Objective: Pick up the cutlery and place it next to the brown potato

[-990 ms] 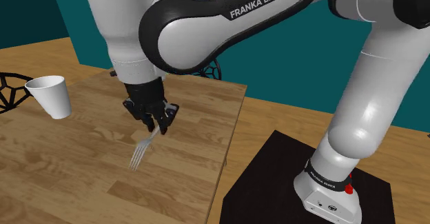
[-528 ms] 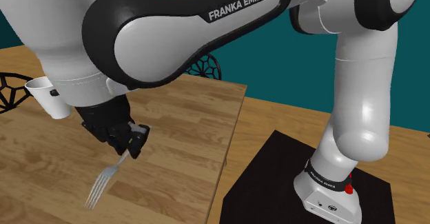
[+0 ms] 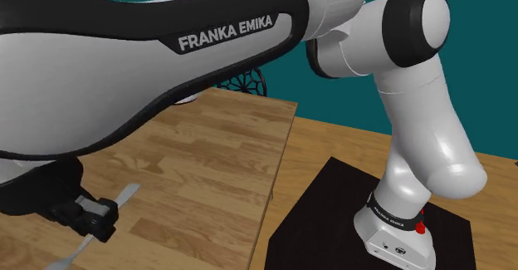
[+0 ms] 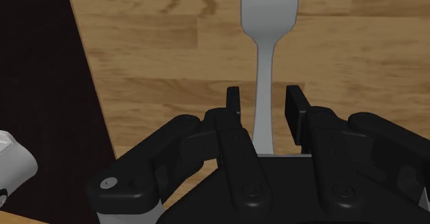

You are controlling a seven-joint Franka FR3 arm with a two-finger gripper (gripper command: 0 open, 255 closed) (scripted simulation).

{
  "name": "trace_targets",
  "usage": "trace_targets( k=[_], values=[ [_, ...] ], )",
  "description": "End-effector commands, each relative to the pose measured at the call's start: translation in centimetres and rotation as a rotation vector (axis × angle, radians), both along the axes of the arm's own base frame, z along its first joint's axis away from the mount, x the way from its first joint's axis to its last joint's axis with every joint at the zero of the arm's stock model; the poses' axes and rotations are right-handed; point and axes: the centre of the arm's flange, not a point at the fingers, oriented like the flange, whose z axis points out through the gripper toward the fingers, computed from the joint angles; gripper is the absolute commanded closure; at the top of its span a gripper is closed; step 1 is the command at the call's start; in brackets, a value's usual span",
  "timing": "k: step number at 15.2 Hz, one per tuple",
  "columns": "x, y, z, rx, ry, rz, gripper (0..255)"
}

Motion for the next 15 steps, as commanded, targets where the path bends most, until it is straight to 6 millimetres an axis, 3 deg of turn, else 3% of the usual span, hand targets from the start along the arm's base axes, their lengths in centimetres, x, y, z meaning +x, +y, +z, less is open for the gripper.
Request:
trace_targets(
  k=[1, 15],
  values=[
    [-0.9, 3.0, 0.2, -0.002, 0.000, -0.001, 255],
    [-0.9, 3.0, -7.2, -0.002, 0.000, -0.001, 255]
  ],
)
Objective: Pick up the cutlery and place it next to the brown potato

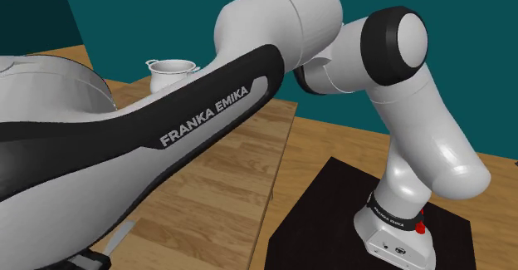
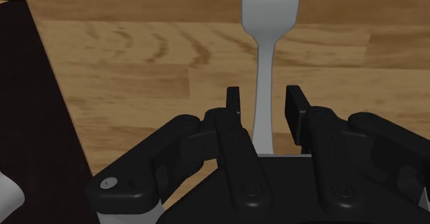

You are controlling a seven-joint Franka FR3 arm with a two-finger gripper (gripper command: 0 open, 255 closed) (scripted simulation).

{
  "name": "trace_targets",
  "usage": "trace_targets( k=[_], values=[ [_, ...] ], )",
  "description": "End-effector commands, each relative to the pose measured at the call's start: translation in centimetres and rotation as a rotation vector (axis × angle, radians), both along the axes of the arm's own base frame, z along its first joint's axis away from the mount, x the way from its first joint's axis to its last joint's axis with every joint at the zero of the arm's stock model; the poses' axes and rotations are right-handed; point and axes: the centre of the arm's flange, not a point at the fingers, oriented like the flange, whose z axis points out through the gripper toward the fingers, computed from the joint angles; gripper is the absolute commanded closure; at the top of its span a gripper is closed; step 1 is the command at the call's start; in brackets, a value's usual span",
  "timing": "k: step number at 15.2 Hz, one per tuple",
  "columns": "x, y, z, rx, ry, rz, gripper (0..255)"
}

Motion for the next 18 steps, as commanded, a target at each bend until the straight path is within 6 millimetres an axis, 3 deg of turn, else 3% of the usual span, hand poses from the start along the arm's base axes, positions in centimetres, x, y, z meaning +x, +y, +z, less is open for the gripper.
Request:
trace_targets(
  k=[1, 12, 18],
  values=[
    [0.1, -0.1, -1.0, 0.001, 0.000, 0.000, 255],
    [0.1, -0.1, -6.9, 0.001, 0.000, 0.000, 255],
    [0.1, -0.1, -6.9, 0.001, 0.000, 0.000, 255]
  ],
)
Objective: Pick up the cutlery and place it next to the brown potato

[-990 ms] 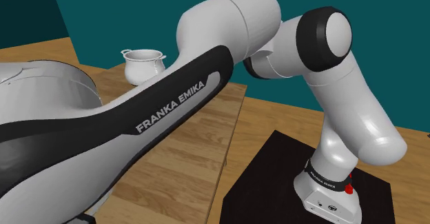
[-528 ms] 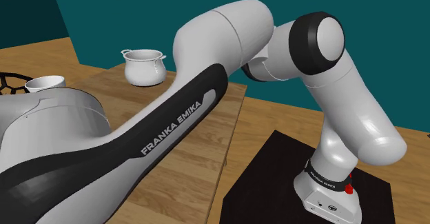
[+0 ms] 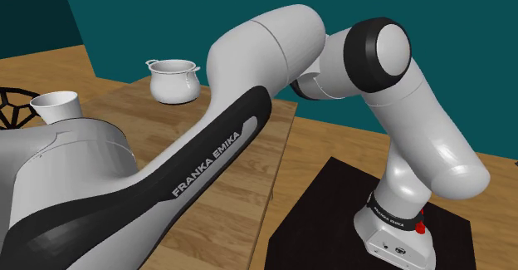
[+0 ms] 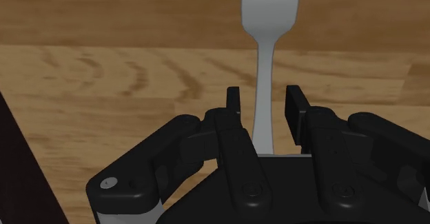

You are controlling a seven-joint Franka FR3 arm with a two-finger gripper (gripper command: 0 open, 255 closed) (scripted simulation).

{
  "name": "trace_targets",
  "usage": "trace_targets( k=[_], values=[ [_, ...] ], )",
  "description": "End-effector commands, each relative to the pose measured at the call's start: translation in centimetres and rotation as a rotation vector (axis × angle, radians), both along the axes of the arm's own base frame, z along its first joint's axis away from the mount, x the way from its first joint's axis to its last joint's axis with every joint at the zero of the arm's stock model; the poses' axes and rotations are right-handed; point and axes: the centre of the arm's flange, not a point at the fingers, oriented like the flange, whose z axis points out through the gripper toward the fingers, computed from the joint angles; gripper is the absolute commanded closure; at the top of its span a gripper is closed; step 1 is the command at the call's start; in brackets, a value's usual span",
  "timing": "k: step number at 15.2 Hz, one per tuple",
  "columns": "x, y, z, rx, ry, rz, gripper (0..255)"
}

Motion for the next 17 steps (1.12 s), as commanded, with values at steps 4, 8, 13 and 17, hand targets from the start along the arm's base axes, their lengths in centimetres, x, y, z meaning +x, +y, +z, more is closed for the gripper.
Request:
trace_targets(
  k=[4, 8, 13, 17],
  values=[
    [0.0, 0.0, 0.0, 0.000, 0.000, 0.000, 0],
    [0.0, 0.0, 0.0, 0.000, 0.000, 0.000, 0],
    [-0.2, 0.7, 5.0, 0.000, 0.000, 0.000, 0],
    [-0.2, 0.7, 5.0, 0.000, 0.000, 0.000, 0]
  ],
)
